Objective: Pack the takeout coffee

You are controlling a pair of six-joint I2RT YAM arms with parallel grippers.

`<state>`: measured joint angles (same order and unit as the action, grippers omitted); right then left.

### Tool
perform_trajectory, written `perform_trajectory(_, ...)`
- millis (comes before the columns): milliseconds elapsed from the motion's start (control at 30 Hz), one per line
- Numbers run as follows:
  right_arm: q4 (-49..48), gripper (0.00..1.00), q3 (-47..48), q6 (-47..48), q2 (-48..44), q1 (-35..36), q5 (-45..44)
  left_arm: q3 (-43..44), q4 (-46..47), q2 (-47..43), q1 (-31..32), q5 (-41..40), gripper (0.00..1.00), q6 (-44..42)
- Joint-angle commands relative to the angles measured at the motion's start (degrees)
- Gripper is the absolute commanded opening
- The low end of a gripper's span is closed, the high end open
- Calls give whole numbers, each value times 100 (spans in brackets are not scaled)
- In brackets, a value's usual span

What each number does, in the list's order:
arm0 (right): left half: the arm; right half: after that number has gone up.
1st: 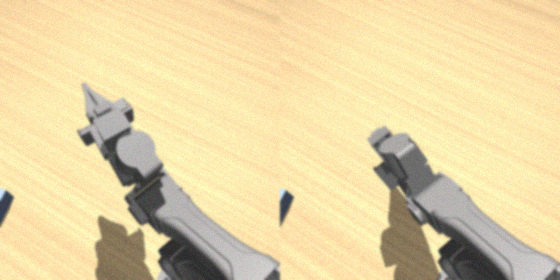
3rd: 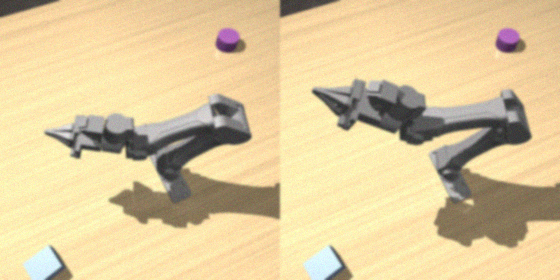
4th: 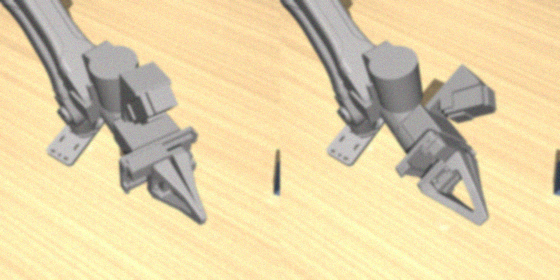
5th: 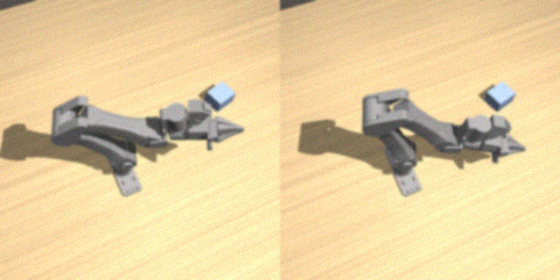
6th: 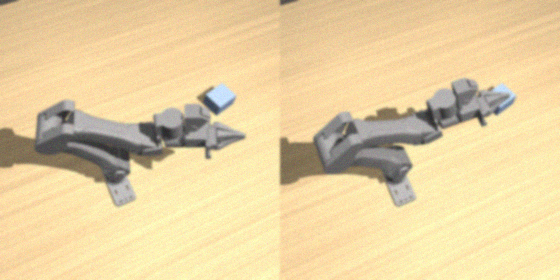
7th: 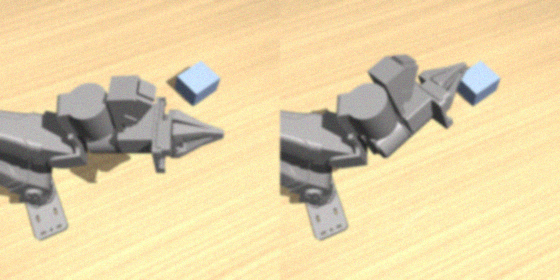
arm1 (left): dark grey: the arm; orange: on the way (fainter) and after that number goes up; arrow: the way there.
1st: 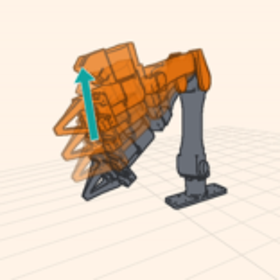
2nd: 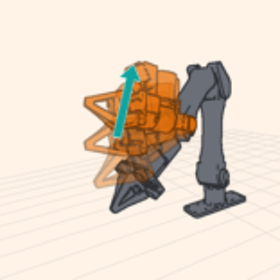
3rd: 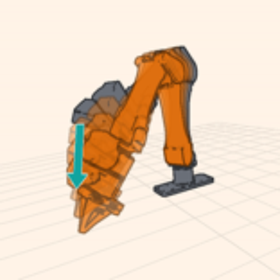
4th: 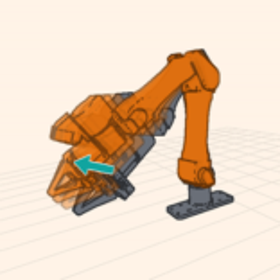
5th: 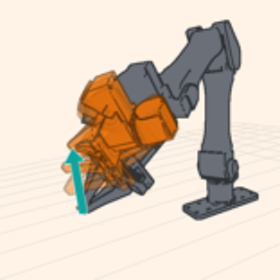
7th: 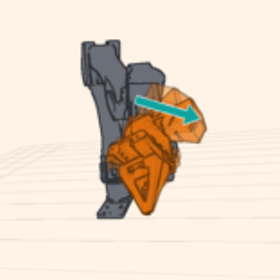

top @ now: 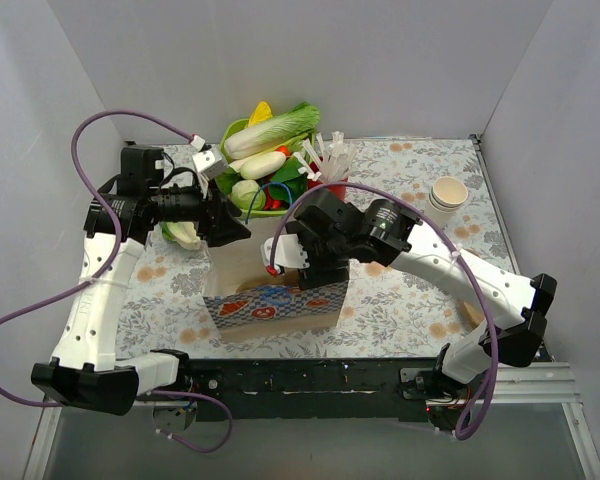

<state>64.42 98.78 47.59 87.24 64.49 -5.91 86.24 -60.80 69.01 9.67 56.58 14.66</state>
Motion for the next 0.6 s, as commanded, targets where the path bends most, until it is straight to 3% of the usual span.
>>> perform_trajectory(0, -272, 1, 10, 233, -111, -138, -279, -177, 112, -108, 17, -419, 64, -314)
perform_trajectory(167, -440, 1, 35, 531, -85, -455, -174, -292, 454, 86, 17, -306, 64, -305)
perform_trajectory(300, -54, 1, 693, 436, 214, -446, 274, -327, 753, 200, 17, -253, 65, -95)
perform_trajectory(567, 18, 1, 1266, -136, 855, 20, 556, -230, 1096, 51, 17, -427, 66, 186)
